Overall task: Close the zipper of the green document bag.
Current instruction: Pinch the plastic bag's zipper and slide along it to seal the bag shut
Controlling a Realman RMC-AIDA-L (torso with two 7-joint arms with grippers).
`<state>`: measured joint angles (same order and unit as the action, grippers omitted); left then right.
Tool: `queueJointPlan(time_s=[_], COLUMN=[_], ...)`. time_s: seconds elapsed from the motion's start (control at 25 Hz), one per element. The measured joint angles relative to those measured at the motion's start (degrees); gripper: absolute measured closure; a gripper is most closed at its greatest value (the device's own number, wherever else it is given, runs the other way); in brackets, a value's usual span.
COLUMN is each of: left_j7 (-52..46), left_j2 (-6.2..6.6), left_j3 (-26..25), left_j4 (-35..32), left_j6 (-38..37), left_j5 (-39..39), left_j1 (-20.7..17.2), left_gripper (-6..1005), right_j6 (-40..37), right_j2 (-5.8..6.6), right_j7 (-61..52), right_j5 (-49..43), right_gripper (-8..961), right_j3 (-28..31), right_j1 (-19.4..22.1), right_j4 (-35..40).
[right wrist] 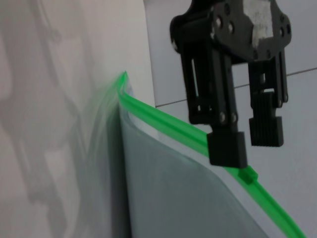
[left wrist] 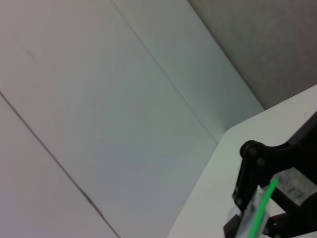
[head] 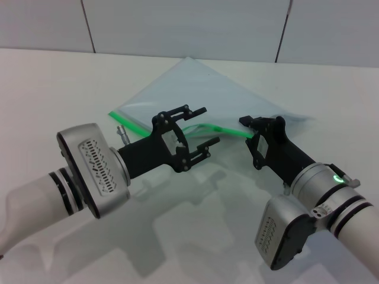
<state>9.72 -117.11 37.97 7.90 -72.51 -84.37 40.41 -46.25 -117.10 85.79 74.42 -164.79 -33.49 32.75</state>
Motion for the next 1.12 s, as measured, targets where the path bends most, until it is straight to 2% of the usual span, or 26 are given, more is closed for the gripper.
queueJointPlan(time_s=[0.32, 1.08, 1.12], left_j7=[4.2, 6.1, 6.1], left_j2=[0.02, 0.05, 0.04], left_j3=[0.1, 0.1, 0.1], left_j4=[0.1, 0.3, 0.3], left_j6=[0.1, 0.1, 0.1], left_j5=[-0.8, -0.8, -0.8], left_j1=[0.4, 0.4, 0.4], left_gripper=[513, 601, 634], right_j6=[-0.3, -0.3, -0.2], right_j2=[-0.16, -0.15, -0.15], right_j7=[-0.1, -0.4, -0.4], right_j5=[-3.7, -4.2, -4.3], right_gripper=[901, 903, 903], right_j3=[0.0, 0.0, 0.0], right_j1=[0.3, 0.5, 0.5], right_j4=[0.6, 0.8, 0.7])
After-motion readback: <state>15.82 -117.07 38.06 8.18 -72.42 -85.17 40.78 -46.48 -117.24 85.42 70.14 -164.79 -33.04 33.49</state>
